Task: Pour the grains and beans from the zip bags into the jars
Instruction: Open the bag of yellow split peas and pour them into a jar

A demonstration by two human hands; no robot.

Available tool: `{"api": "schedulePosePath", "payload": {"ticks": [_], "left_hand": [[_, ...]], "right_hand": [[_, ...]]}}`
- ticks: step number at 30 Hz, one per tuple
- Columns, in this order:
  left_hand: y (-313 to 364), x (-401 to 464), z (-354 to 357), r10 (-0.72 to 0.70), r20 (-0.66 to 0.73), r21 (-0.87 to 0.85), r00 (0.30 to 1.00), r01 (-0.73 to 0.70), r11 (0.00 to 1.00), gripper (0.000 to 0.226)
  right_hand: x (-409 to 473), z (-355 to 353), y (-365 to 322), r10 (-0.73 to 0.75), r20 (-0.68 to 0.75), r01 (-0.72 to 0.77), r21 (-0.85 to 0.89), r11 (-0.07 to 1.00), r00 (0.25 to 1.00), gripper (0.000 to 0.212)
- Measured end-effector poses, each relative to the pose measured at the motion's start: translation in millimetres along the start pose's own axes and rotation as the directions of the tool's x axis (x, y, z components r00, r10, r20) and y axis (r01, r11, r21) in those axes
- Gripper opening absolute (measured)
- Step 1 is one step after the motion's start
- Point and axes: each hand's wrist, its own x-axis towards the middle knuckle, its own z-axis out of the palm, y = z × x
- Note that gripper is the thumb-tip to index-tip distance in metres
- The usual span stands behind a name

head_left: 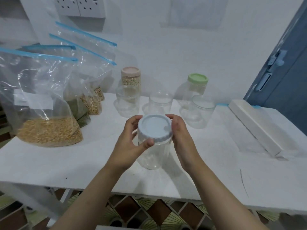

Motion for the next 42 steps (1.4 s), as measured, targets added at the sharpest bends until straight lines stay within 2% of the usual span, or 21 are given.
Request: {"api": "schedulePosePath", "payload": {"ticks": [2,3,7,12,16,20,24,26,29,31,34,36,40,42], "left_hand": [[2.8,1.4,-4.5,0.001,-0.004,0.049,1.0,0.0,0.999,0.081],[4.6,1.8,-5.4,-0.004,-0.002,0.052,1.0,0.004,0.999,0.081],[8.6,2.4,-4.5,0.001,0.002,0.062,1.0,-0.002,0.998,0.076],[6.8,0.6,-5.6,-0.004,-0.004,0.03,1.0,0.004,1.0,0.086],[6.6,0.3,-4.9,0.001,0.005,0.018,1.0,-0.001,1.0,0.083],[5.5,-0.6,-5.1,-0.003,0.0,0.001,1.0,0.003,1.0,0.085],[4.5,0.2,-4.4,-0.009,-0.001,0.003,1.0,0.009,1.0,0.085],[3.9,0.0,-5.1,-0.011,0.004,0.002,1.0,0.011,1.0,0.08],[3.2,0.3,-5.8,-0.011,0.006,-0.008,1.0,0.011,1.0,0.074],[3.1,0.9,-4.9,-0.015,0.006,-0.009,1.0,0.015,1.0,0.07],[1.5,1.0,-4.3,-0.006,0.01,-0.008,1.0,0.006,1.0,0.07],[0.7,0.4,-4.9,-0.013,0.013,-0.01,1.0,0.013,1.0,0.07],[0.0,0.2,-4.2,-0.014,0.014,-0.028,1.0,0.015,1.0,0.073],[0.6,0.3,-3.9,-0.005,0.015,-0.037,1.0,0.005,0.999,0.074]], "right_hand": [[-4.7,-2.4,4.4,-0.011,0.096,0.017,-0.058,0.998,0.995,0.063],[-6.6,-3.7,6.8,-0.018,0.102,0.025,-0.066,0.997,0.995,0.062],[-3.3,-11.8,7.4,0.003,0.017,-0.003,-0.013,1.0,1.0,0.032],[-6.9,-13.0,3.7,0.028,0.118,-0.022,-0.055,0.998,0.993,0.05],[-6.6,-14.9,6.7,0.02,0.059,-0.021,0.018,1.0,0.998,0.045],[-5.3,-15.6,-3.8,0.031,0.114,-0.024,-0.061,0.998,0.993,0.046],[-3.1,-16.4,-2.8,0.032,0.045,-0.03,-0.045,0.999,0.998,0.039],[-4.7,-17.3,0.2,0.045,0.039,-0.044,-0.029,0.999,0.998,0.047],[-9.5,-15.2,-3.5,0.03,0.122,-0.02,-0.08,0.997,0.992,0.063],[-10.2,-16.1,-3.1,0.044,0.127,-0.031,-0.102,0.994,0.991,0.069],[-11.1,-18.4,0.2,0.053,0.066,-0.048,-0.082,0.995,0.996,0.048],[-10.0,-19.1,2.0,0.068,0.038,-0.065,-0.074,0.995,0.997,0.041],[-12.5,-13.3,-5.6,0.032,0.143,-0.015,-0.115,0.993,0.989,0.056],[-12.7,-14.5,-4.3,0.036,0.137,-0.021,-0.113,0.993,0.99,0.06]]}}
